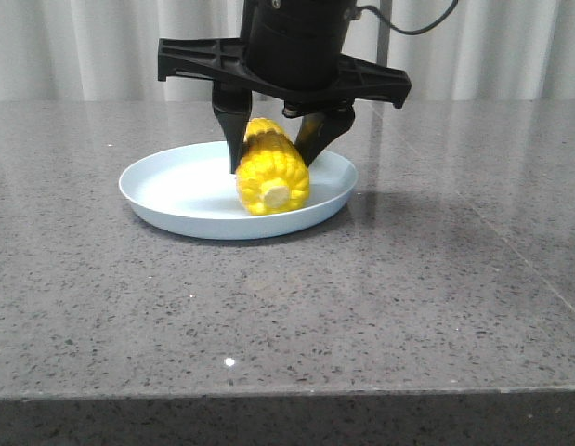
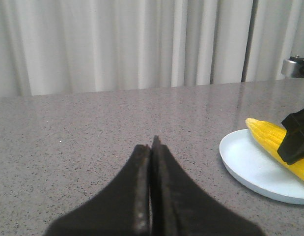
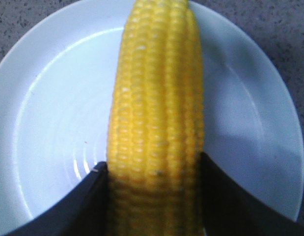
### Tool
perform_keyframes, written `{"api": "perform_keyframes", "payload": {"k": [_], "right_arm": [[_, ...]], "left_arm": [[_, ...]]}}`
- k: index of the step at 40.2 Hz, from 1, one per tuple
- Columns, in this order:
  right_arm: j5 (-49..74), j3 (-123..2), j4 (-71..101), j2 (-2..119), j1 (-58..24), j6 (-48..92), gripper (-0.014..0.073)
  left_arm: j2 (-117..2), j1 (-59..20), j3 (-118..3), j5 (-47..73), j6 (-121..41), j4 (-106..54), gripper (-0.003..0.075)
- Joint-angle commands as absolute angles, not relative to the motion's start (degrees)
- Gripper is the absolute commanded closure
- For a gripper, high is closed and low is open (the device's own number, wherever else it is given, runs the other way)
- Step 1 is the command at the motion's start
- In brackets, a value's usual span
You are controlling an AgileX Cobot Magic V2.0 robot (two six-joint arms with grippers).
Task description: Place corn on plate with both arms
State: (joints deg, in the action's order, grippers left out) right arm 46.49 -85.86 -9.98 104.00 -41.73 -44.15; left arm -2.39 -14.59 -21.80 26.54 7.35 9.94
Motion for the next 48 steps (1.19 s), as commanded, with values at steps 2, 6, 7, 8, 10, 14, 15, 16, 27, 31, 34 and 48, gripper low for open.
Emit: {"api": "perform_keyframes", "payload": {"k": [2, 6, 7, 8, 10, 14, 15, 16, 27, 31, 34, 48], "right_arm": [[45.29, -87.81, -9.39, 100.88, -41.75, -44.3, 0.0125], [45.35, -87.81, -9.24, 99.53, -41.75, -44.3, -0.0027], [45.35, -87.81, -9.31, 98.95, -41.66, -44.3, -0.0039], [45.35, -87.81, -9.3, 98.16, -41.37, -44.3, -0.0046], [45.35, -87.81, -9.3, 96.98, -40.7, -44.3, -0.0038], [46.12, -87.81, -9.3, 93.73, -37.68, -43.78, -0.0038], [46.4, -87.81, -9.3, 92.98, -37.15, -43.41, -0.0036], [46.93, -87.81, -9.3, 91.98, -36.05, -42.47, -0.0024], [54.27, -85.28, -9.24, 82.98, -23.21, -31.56, 0.0414], [54.53, -81.32, -9.18, 78.85, -17.85, -30.42, 0.0619], [54.53, -78.07, -9.13, 76.05, -14.04, -28.63, 0.0654], [47.42, -57.24, -7.12, 61.03, -7.59, -17.44, 0.0655]], "left_arm": [[-3.07, -14.93, -23.27, 21.98, 7.33, 10.16, 0.0741], [-3.07, -14.93, -23.27, 21.98, 7.33, 10.16, 0.0741], [-3.07, -14.93, -23.27, 21.98, 7.33, 10.16, 0.0741], [-3.07, -14.93, -23.27, 21.98, 7.33, 10.16, 0.0741], [-3.07, -14.93, -23.27, 21.98, 7.33, 10.16, 0.0741], [-3.07, -14.93, -23.27, 21.98, 7.33, 10.16, 0.0741], [-3.07, -14.93, -23.27, 21.98, 7.33, 10.16, 0.0741], [-3.07, -14.93, -23.27, 21.98, 7.33, 10.16, 0.0741], [-3.07, -14.93, -23.27, 21.98, 7.33, 10.16, 0.0741], [-3.07, -14.93, -23.27, 21.98, 7.33, 10.16, 0.0741], [-3.07, -14.93, -23.27, 21.98, 7.33, 10.16, 0.0741], [-3.07, -14.93, -23.27, 21.98, 7.33, 10.16, 0.0741]]}}
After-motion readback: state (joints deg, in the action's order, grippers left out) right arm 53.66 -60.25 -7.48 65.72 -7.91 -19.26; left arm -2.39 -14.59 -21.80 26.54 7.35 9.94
